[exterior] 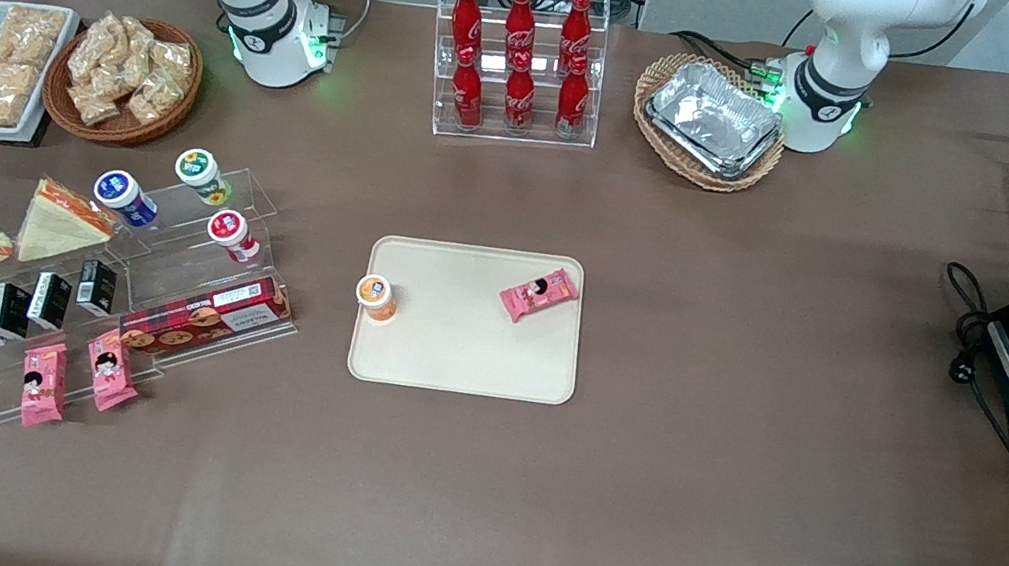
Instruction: Place sandwich on tray
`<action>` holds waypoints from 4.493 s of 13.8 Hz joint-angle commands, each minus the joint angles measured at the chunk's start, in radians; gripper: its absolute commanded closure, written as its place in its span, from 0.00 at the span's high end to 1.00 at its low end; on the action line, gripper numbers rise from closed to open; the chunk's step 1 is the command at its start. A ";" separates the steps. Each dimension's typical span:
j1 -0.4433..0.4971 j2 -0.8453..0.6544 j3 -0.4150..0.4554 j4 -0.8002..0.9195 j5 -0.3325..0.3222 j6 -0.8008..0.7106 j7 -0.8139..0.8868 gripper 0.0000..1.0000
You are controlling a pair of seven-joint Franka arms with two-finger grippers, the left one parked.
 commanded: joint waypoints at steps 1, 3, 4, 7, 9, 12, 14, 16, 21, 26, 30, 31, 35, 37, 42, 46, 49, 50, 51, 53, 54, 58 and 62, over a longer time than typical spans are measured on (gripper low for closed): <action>-0.018 0.026 0.000 -0.015 0.030 0.022 -0.069 1.00; -0.032 0.035 0.000 -0.038 0.030 0.051 -0.095 1.00; -0.035 0.035 0.000 -0.047 0.030 0.064 -0.096 1.00; -0.037 0.037 0.000 -0.086 0.030 0.116 -0.098 1.00; -0.035 0.038 -0.002 -0.106 0.030 0.144 -0.098 1.00; -0.034 0.038 0.000 -0.155 0.030 0.195 -0.098 1.00; -0.029 0.037 0.000 -0.184 0.030 0.224 -0.098 1.00; -0.023 0.032 0.000 -0.219 0.030 0.250 -0.098 1.00; -0.009 0.040 0.006 -0.242 0.032 0.282 -0.093 0.86; 0.002 0.038 0.006 -0.241 0.030 0.284 -0.089 0.08; -0.001 0.037 0.006 -0.224 0.032 0.276 -0.089 0.00; 0.000 0.034 0.006 -0.210 0.033 0.272 -0.089 0.00; -0.001 0.000 0.000 -0.128 0.033 0.175 0.021 0.00; -0.001 -0.025 0.000 -0.104 0.033 0.135 0.104 0.00; 0.083 -0.060 0.006 -0.077 0.019 0.086 0.310 0.00; 0.191 -0.061 0.008 -0.022 -0.025 -0.021 0.581 0.00; 0.288 -0.061 0.008 -0.009 -0.053 -0.044 0.771 0.00; 0.325 -0.061 0.008 -0.009 -0.063 -0.055 0.845 0.00; 0.363 -0.061 0.008 -0.009 -0.076 -0.063 0.920 0.00; 0.429 -0.061 0.008 -0.009 -0.082 -0.076 1.058 0.00; 0.460 -0.061 0.009 -0.009 -0.082 -0.078 1.127 0.00; 0.595 -0.057 0.009 -0.011 -0.080 -0.083 1.429 0.00; 0.724 -0.037 0.009 -0.012 -0.092 -0.078 1.664 0.00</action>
